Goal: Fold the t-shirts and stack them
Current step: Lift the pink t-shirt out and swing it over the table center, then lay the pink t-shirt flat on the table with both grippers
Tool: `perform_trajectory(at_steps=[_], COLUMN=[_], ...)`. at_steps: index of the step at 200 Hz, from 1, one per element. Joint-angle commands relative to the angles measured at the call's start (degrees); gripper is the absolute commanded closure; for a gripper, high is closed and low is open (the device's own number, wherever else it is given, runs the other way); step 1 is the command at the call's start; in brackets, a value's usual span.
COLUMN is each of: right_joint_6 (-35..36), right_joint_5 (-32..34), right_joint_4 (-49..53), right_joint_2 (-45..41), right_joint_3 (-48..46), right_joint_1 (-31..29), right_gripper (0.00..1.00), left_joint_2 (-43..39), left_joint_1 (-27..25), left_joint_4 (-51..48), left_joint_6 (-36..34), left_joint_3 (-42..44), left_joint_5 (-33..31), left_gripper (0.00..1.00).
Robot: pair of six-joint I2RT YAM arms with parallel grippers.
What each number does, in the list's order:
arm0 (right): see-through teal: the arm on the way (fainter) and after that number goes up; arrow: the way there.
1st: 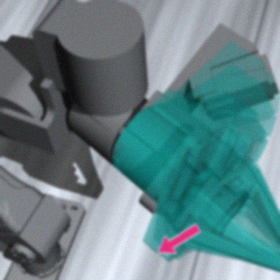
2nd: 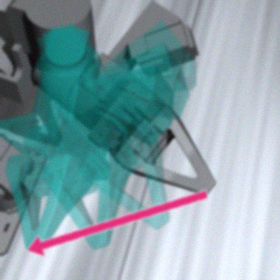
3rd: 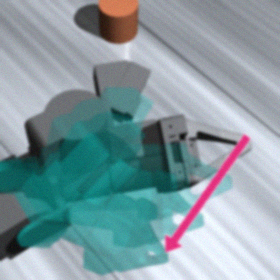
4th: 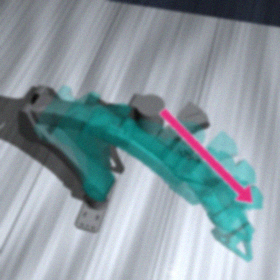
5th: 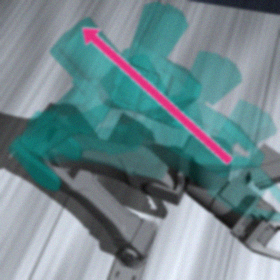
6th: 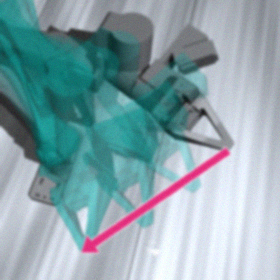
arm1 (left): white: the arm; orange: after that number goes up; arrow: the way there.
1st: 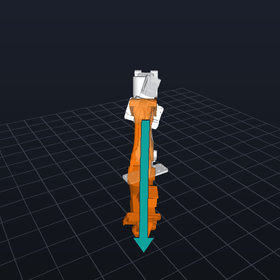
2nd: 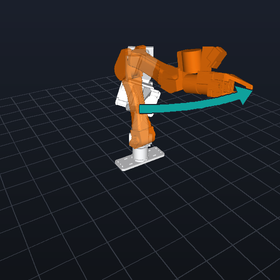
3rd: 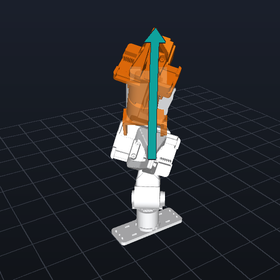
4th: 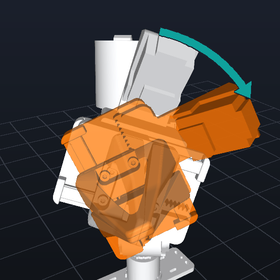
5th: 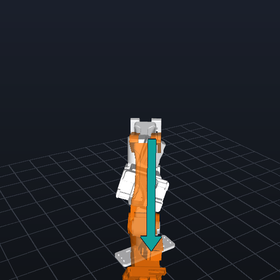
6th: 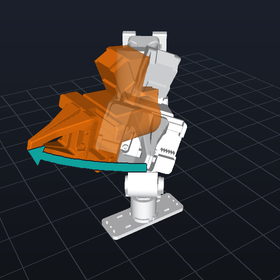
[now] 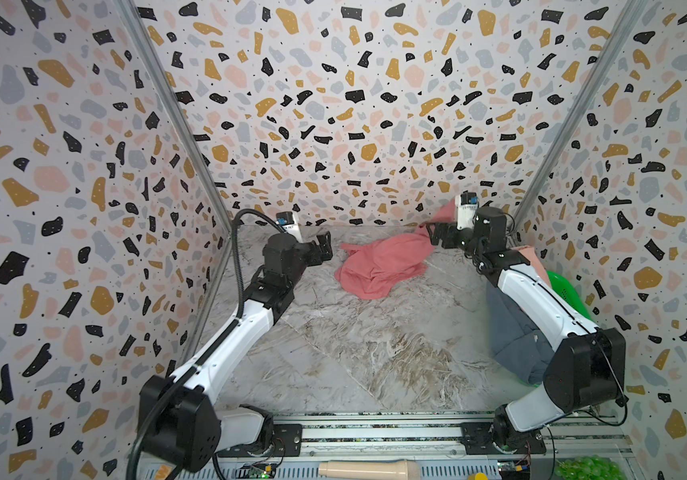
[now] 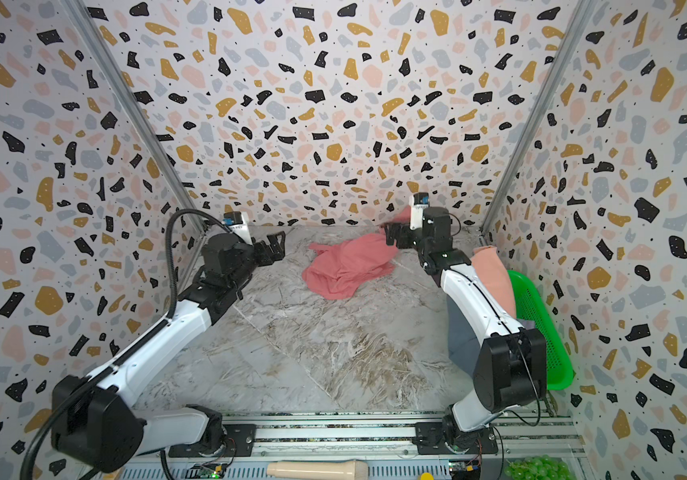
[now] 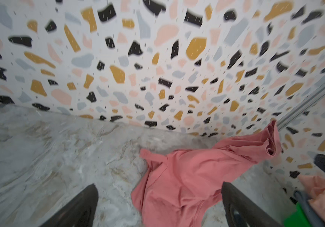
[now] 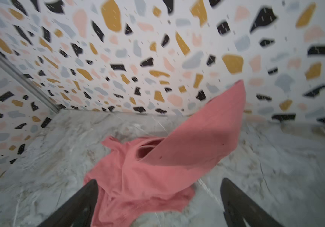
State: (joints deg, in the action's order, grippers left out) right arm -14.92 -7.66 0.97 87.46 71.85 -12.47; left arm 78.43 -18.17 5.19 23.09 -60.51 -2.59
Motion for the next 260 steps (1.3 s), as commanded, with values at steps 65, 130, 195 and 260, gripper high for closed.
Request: perform_trajectory(at_steps=[65, 130, 195, 260], right_joint_6=[-1.7, 0.4, -3.3, -4.4], right_joint_5=[-1.6, 4.1, 3.0, -8.6], right_joint_4=[-9.8, -3.2, 1.3, -8.6], right_joint_2=[14.3, 35.8, 45.0, 31.6], right_joint_3=[-0.4, 20.5, 26.9, 37.1], right_joint_1=[1.7, 2.5, 4.3, 7.5], right_gripper=[0.0, 0.02, 0.84, 1.0], left_joint_2=[36.4, 46.5, 50.0, 39.2], left_joint_1=[-2.4, -2.5, -2.6, 1.5], left_joint_4=[-7.6, -7.1, -3.7, -3.9], left_joint_6=[-2.6, -1.7, 1.3, 0.0], left_joint_3=[-22.6, -28.3, -29.7, -40.7], left_joint_5=[6.0, 10.0, 14.2, 13.9], left_gripper=[0.07, 0.18, 0.53, 0.96])
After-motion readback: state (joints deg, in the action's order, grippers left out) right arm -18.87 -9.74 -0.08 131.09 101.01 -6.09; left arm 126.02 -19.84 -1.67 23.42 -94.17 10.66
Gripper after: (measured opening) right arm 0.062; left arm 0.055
